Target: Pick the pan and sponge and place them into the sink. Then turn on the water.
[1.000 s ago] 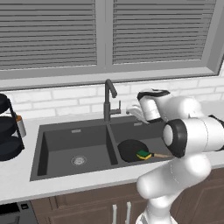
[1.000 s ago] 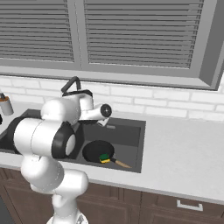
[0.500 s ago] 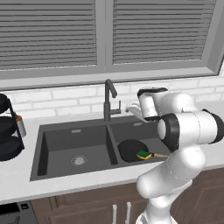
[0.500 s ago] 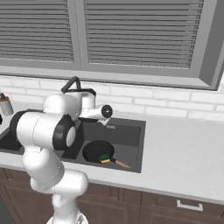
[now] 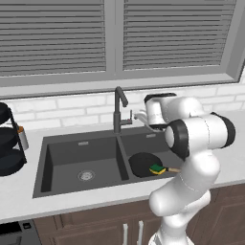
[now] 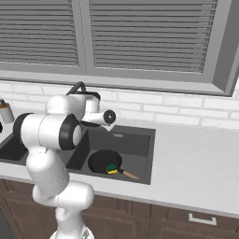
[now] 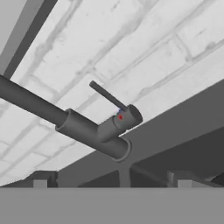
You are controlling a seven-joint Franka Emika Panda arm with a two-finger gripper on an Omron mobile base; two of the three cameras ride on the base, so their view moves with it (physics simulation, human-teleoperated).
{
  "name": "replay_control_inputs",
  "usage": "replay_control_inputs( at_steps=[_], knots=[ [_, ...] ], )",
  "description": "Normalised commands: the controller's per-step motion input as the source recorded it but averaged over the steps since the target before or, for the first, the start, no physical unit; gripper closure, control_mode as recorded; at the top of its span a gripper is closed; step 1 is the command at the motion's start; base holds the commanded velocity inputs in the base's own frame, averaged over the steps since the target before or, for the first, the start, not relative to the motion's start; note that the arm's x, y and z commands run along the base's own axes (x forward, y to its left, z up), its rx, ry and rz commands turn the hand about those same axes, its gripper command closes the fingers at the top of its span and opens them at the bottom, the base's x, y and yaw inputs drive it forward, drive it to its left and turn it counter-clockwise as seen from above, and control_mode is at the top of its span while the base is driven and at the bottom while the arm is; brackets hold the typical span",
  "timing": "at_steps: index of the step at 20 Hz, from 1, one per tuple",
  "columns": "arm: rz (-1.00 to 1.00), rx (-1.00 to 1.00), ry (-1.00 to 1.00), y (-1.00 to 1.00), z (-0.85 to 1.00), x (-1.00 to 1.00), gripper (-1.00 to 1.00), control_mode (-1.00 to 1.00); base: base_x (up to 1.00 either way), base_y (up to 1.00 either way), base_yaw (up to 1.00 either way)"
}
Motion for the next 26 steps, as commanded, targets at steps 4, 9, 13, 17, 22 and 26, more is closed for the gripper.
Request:
replay_control_inputs(
  at_steps=[4, 9, 13, 17, 22, 26],
  knots=[
    [-0.09, 0.00, 0.01, 0.10, 0.00, 0.29, -1.00, -1.00, 0.00, 0.00, 0.00],
    [-0.08, 0.00, 0.00, 0.01, -0.10, 0.36, -1.00, -1.00, 0.00, 0.00, 0.00],
    [-0.06, 0.00, 0.00, 0.00, -0.26, 0.39, -1.00, -1.00, 0.00, 0.00, 0.00],
    [-0.03, 0.00, 0.00, 0.00, -0.34, 0.30, -1.00, -1.00, 0.00, 0.00, 0.00],
    [-0.01, 0.01, 0.00, 0.00, -0.23, 0.31, -1.00, -1.00, 0.00, 0.00, 0.00],
    [0.00, 0.02, 0.01, 0.00, -0.15, 0.40, -1.00, -1.00, 0.00, 0.00, 0.00]
  ],
)
